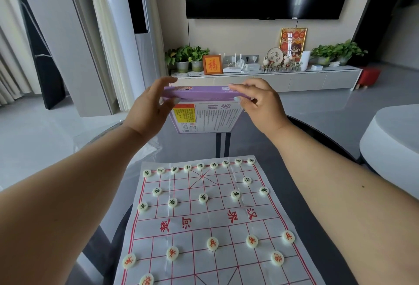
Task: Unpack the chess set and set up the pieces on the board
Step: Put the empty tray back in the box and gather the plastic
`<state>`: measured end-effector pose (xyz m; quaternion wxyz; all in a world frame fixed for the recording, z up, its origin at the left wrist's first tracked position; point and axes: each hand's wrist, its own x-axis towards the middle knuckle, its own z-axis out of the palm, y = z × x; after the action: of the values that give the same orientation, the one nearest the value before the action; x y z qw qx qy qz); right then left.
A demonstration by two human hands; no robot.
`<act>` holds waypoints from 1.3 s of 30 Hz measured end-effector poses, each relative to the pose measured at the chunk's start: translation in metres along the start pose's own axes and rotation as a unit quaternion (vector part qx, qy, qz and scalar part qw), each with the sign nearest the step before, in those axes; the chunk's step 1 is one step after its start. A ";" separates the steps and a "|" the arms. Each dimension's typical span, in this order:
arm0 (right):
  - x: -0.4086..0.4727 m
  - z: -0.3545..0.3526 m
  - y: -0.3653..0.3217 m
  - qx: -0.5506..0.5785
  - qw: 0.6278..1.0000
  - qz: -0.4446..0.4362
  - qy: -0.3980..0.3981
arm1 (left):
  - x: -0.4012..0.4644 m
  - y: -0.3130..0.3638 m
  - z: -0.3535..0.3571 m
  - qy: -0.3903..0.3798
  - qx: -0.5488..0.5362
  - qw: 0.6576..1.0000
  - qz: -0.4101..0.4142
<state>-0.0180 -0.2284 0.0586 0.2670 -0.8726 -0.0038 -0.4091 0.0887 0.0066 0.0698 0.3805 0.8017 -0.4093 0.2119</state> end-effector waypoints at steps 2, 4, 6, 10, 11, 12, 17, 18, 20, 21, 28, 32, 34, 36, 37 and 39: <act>-0.002 0.000 0.002 0.011 1.000 -0.012 -0.005 | -0.001 -0.001 -0.001 -0.001 0.022 0.999 0.030; -0.004 0.001 0.002 0.012 0.999 -0.045 -0.002 | 0.001 -0.006 -0.001 -0.004 0.046 0.997 0.062; -0.006 0.003 0.003 0.003 0.997 -0.073 -0.002 | 0.002 -0.011 0.001 -0.017 0.038 0.995 0.086; -0.008 0.007 0.004 0.048 0.998 -0.031 0.013 | 0.000 -0.018 0.006 -0.023 0.035 0.991 0.124; -0.009 0.007 0.004 0.060 0.998 -0.014 0.020 | 0.000 -0.019 0.007 -0.019 0.041 0.991 0.127; -0.010 0.008 0.003 0.076 0.997 0.005 0.025 | 0.000 -0.021 0.008 -0.015 0.050 0.990 0.130; -0.014 0.011 0.002 0.107 0.992 0.050 0.052 | -0.004 -0.029 0.012 -0.054 0.120 0.976 0.176; -0.015 0.013 0.002 0.107 0.992 0.049 0.052 | -0.005 -0.031 0.012 -0.064 0.135 0.972 0.182; -0.016 0.016 0.002 0.097 0.993 0.042 0.055 | -0.005 -0.034 0.012 -0.064 0.150 0.969 0.188; -0.017 0.017 0.002 0.086 0.994 0.036 0.058 | -0.005 -0.034 0.013 -0.056 0.153 0.968 0.190; -0.017 0.018 0.010 0.035 0.995 -0.067 0.066 | -0.004 -0.035 0.008 -0.055 0.208 0.953 0.212; -0.018 0.019 0.013 -0.009 0.992 -0.107 0.062 | -0.001 -0.035 0.001 -0.061 0.240 0.934 0.257; -0.017 0.017 0.015 -0.037 0.991 -0.127 0.038 | 0.000 -0.036 -0.002 -0.069 0.247 0.930 0.262; -0.014 0.014 0.017 -0.058 0.988 -0.144 0.014 | 0.001 -0.038 -0.003 -0.067 0.242 0.933 0.260; -0.014 0.012 0.017 -0.063 0.986 -0.154 0.007 | 0.000 -0.038 -0.004 -0.063 0.242 0.932 0.262; -0.013 0.008 0.016 -0.069 0.983 -0.170 0.012 | -0.002 -0.040 -0.004 -0.054 0.240 0.931 0.271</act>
<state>-0.0175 -0.2357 0.0378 0.1324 -0.8707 -0.1210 -0.4579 0.1196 0.0257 0.0537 0.0823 0.7378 -0.5677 0.3557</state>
